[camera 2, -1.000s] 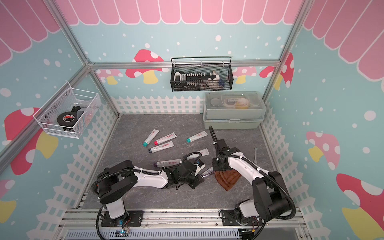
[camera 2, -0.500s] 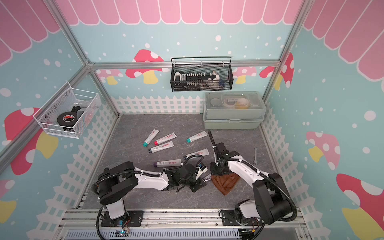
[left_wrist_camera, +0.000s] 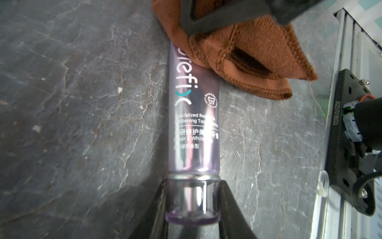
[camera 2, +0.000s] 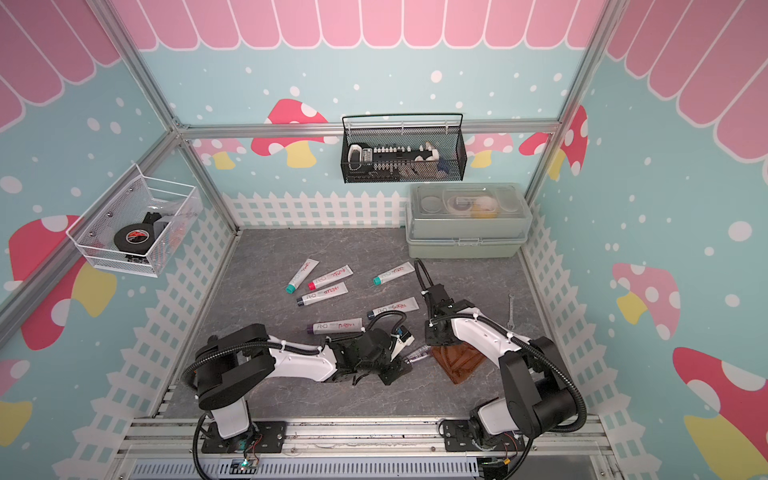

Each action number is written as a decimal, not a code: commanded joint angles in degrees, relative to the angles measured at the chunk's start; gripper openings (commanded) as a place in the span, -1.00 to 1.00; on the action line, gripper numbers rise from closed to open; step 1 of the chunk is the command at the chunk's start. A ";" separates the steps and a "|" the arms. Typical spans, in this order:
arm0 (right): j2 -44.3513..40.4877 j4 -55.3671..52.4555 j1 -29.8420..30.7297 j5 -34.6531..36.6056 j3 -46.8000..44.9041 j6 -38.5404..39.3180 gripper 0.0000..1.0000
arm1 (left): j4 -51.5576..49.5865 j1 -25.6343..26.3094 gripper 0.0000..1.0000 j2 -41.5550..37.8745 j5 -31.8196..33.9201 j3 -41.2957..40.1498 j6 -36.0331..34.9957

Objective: Wipe the surface of the toothpaste tube
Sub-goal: Wipe the dirt from the toothpaste tube.

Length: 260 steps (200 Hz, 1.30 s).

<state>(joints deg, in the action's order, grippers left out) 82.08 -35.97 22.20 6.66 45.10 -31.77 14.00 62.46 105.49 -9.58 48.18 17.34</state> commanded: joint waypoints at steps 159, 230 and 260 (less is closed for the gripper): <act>3.13 -3.95 1.67 -3.24 1.91 3.26 -1.00 | -7.05 0.91 -0.48 0.43 5.56 0.01 -0.03; 2.63 -2.64 -5.76 0.91 2.17 2.31 -1.00 | -6.63 0.91 -0.48 -0.56 6.48 -1.00 -0.03; -0.94 -0.73 -6.47 -8.59 1.79 3.50 -1.00 | -6.58 0.88 -0.48 -0.38 6.51 -1.04 -0.11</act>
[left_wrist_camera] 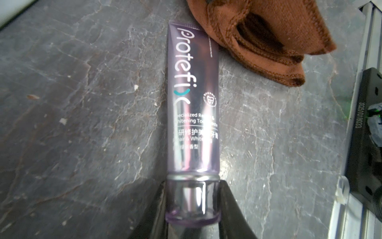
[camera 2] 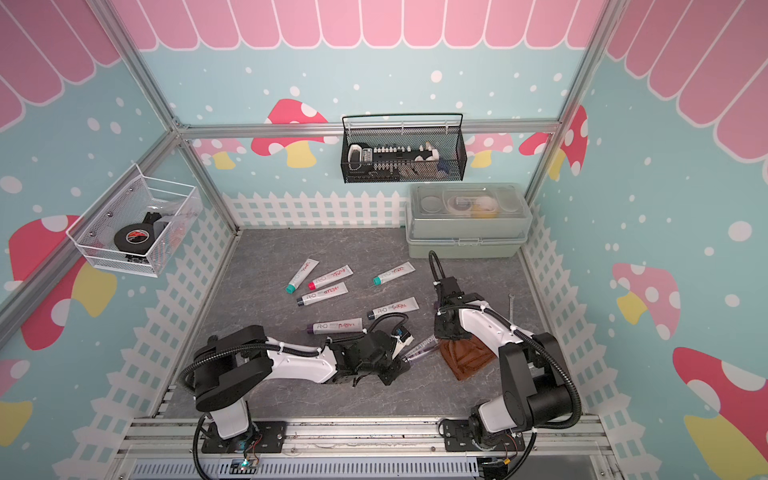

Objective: Wipe the surface of the toothpaste tube
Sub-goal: Wipe the dirt from the toothpaste tube.

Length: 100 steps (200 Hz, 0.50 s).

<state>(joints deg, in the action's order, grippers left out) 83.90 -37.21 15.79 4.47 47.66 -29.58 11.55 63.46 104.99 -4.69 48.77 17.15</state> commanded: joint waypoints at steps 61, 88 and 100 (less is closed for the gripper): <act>-8.21 -2.21 7.02 -16.94 0.25 1.37 -1.00 | -4.78 -0.12 -0.48 1.31 1.62 -0.26 -0.20; -4.66 1.26 10.57 -19.44 -2.28 -0.27 -1.00 | -4.95 -0.11 -0.48 1.43 1.71 0.00 -0.20; -2.54 1.81 11.12 -17.82 -3.12 -0.47 -1.00 | -4.96 -0.11 -0.48 1.36 1.79 0.01 -0.18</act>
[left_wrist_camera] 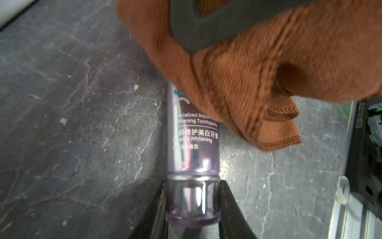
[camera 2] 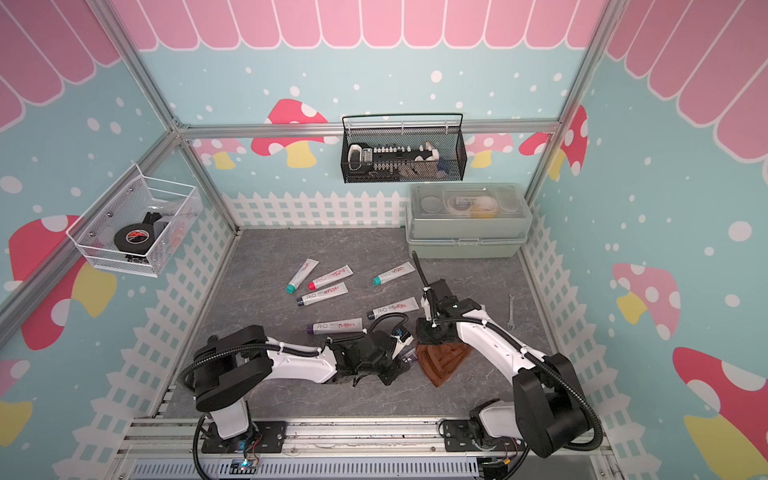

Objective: Wipe the surface of the toothpaste tube
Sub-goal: Wipe the dirt from the toothpaste tube.

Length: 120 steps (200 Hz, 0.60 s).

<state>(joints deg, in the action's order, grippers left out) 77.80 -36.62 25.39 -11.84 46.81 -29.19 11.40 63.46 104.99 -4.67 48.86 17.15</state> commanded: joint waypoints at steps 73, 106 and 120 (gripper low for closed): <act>5.92 -2.28 -2.27 18.40 -2.11 -1.24 -1.00 | -4.02 -0.10 -0.48 -0.29 2.74 -1.61 -0.01; 8.63 -0.59 -6.08 17.17 -2.14 -0.28 -1.00 | -3.23 -0.25 -0.48 -0.74 2.78 -2.45 0.17; 9.26 0.09 -7.96 15.84 -2.14 0.09 -1.00 | -3.10 -0.18 -0.48 -0.75 2.75 -2.54 0.15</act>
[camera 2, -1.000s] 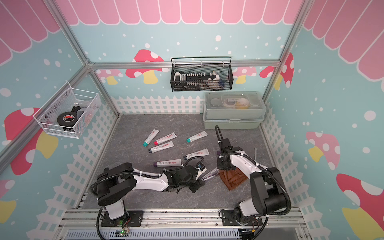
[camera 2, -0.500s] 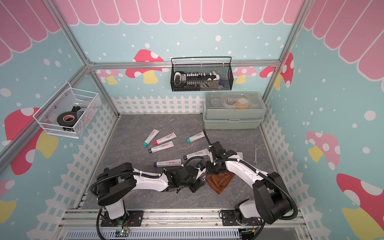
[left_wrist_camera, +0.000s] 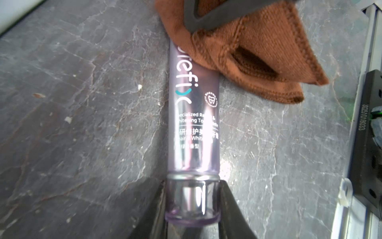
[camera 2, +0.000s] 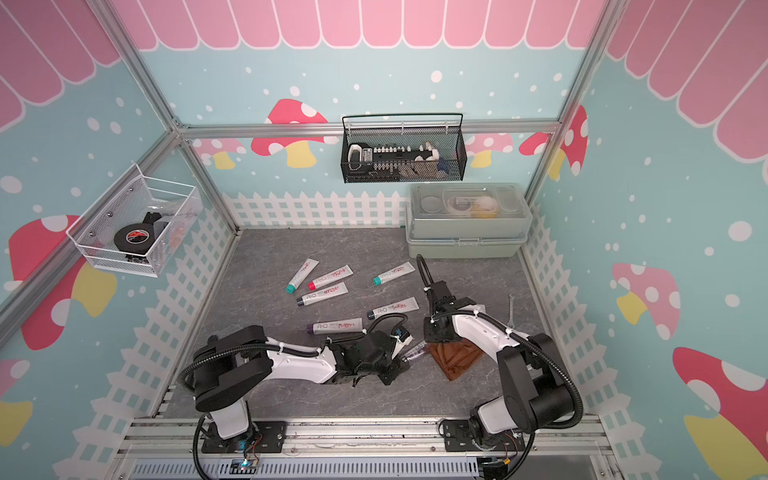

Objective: Wipe the surface of the toothpaste tube
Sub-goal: Wipe the dirt from the toothpaste tube.

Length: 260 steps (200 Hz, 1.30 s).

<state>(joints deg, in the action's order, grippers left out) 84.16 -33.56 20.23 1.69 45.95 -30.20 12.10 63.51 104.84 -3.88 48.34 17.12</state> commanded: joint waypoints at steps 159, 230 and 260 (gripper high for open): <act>2.08 -2.77 5.87 -0.31 -2.22 -0.21 -1.00 | -4.74 -0.84 -0.48 0.03 1.22 -0.48 0.10; 3.72 -2.15 -2.16 1.76 -2.23 0.92 -1.00 | -3.49 -1.20 -0.48 -0.86 1.42 -2.10 0.44; 0.97 -1.75 -5.62 1.28 -2.67 1.00 -1.00 | -3.21 -1.28 -0.48 -1.04 1.53 -2.50 0.54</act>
<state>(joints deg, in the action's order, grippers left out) 85.30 -30.15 17.39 -1.63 45.93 -30.22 12.58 63.07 104.66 -4.08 47.88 17.28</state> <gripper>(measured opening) 0.060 0.299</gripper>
